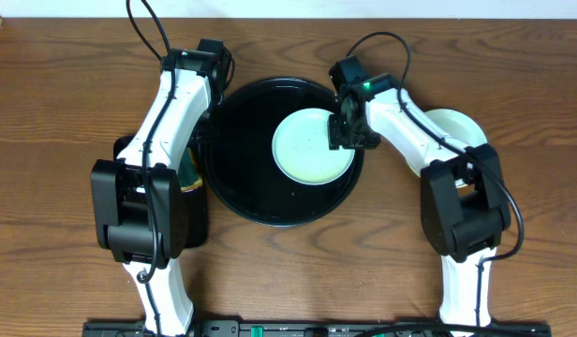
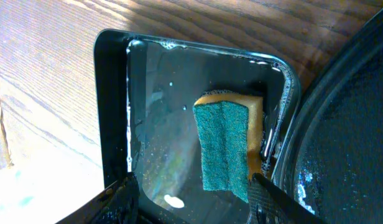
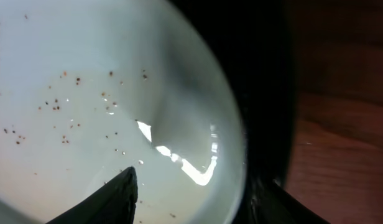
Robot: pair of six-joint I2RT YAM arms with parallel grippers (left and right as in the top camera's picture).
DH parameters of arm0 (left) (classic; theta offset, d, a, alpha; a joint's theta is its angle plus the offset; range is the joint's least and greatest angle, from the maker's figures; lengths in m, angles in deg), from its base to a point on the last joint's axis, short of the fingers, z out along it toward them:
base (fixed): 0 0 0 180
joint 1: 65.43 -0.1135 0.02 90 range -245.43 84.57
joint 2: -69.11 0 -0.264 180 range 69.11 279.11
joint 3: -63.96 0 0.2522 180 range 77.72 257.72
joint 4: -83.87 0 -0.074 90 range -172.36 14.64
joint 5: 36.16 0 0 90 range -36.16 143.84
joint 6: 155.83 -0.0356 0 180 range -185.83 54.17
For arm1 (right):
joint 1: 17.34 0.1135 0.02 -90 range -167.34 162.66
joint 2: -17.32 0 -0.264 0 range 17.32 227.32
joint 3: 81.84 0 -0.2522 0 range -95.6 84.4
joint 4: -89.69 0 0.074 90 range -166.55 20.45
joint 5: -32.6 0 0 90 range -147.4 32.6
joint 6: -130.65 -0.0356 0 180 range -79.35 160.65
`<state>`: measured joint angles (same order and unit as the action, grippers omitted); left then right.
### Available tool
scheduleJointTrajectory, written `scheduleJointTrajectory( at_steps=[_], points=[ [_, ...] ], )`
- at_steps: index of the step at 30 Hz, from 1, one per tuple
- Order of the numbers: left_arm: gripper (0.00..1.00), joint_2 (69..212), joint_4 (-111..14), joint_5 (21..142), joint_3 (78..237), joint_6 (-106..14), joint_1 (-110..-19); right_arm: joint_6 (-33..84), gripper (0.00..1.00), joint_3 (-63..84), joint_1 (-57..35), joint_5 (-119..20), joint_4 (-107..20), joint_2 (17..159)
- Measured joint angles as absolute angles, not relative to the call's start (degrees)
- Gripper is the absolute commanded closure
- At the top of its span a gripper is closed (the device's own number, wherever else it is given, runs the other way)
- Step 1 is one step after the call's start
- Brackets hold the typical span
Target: Clean dirty plates on tray and stack at the side
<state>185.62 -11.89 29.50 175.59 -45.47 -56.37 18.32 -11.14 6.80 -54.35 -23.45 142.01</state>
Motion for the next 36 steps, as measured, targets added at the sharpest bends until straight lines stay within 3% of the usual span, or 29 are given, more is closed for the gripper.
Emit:
scheduleJointTrajectory(
  at_steps=[8,9,11,16,32,36],
  points=[
    [0.43,185.62,-11.62,29.5,175.59,-45.47,-56.39,18.32,0.47,-11.25,7.04,-53.3,-23.51,144.15],
    [0.43,185.62,-11.6,29.5,175.59,-45.47,-56.37,18.32,0.51,-11.25,7.04,-53.3,-23.51,144.15],
    [0.43,185.59,-11.36,29.52,175.59,-45.47,-56.39,18.48,0.73,-11.25,7.02,-53.3,-23.64,144.15],
    [0.43,185.62,-10.79,29.52,175.59,-45.44,-56.37,18.15,0.99,-11.25,7.02,-53.26,-24.36,144.19],
    [0.42,185.62,-10.75,29.5,175.59,-45.47,-56.39,19.46,0.98,-11.6,7.87,-56.82,-26.37,143.34],
    [0.5,185.62,-10.75,29.52,175.59,-45.44,-56.37,20.51,0.98,-11.58,7.93,-58.05,-27.86,141.72]
  ],
)
